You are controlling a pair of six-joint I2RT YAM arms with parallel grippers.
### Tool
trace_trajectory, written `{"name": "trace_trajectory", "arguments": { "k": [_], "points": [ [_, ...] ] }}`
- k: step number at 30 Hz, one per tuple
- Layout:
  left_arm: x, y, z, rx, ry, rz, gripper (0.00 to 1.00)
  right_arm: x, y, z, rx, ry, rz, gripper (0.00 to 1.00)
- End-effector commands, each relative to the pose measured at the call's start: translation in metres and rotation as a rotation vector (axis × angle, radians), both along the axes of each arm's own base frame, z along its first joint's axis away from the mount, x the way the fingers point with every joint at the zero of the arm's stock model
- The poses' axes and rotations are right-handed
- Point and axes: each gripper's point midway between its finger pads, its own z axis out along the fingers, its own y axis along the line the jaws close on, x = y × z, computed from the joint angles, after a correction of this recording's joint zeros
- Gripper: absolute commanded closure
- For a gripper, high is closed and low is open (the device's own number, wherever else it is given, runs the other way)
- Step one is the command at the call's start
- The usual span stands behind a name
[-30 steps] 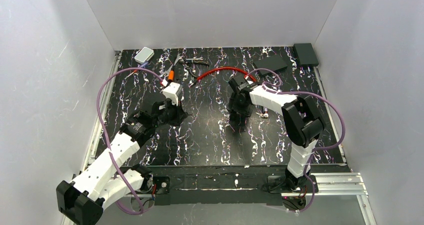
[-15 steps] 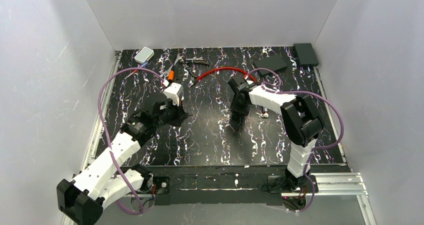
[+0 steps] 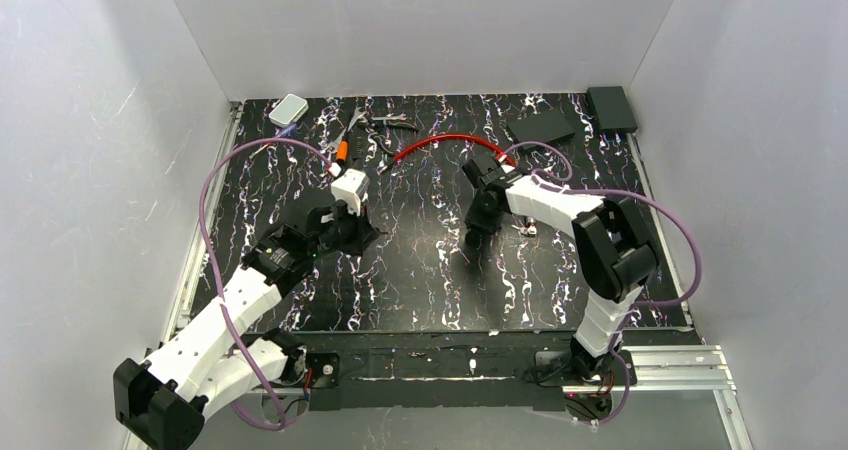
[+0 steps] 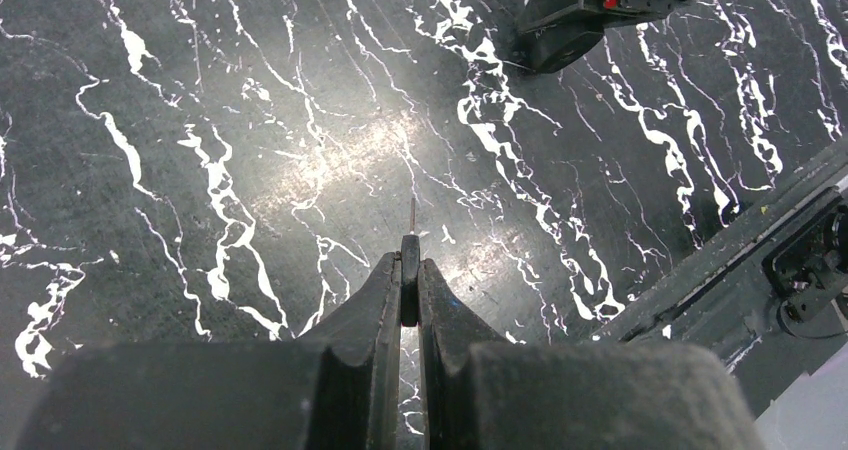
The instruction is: Unlock with the key
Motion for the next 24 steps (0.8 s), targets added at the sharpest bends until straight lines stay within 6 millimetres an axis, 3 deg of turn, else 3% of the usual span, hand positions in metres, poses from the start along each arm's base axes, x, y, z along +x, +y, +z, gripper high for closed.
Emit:
{"name": "trace_trajectory", "arguments": {
  "k": [1,10,13,16,20,24],
  "points": [
    [-0.001,-0.011,0.017,-0.057,-0.09,-0.065,1.0,0.004,0.014,0.058,0.168,-0.09,-0.095,0.99],
    [-0.005,-0.025,0.052,-0.204,-0.369,-0.179,1.0,-0.014,0.026,0.099,0.399,-0.039,-0.256,0.99],
    [-0.007,-0.029,0.056,-0.201,-0.413,-0.222,1.0,-0.022,0.009,0.105,0.341,0.006,-0.384,0.99],
    [-0.014,-0.039,0.065,-0.25,-0.496,-0.305,1.0,-0.024,0.009,0.109,0.375,0.01,-0.446,0.99],
    [-0.019,-0.047,0.072,-0.277,-0.594,-0.386,1.0,-0.029,0.036,0.116,0.536,0.066,-0.4,0.99],
    [-0.027,-0.063,0.078,-0.31,-0.568,-0.491,1.0,-0.037,0.045,0.115,0.573,0.127,-0.389,0.99]
  ]
}}
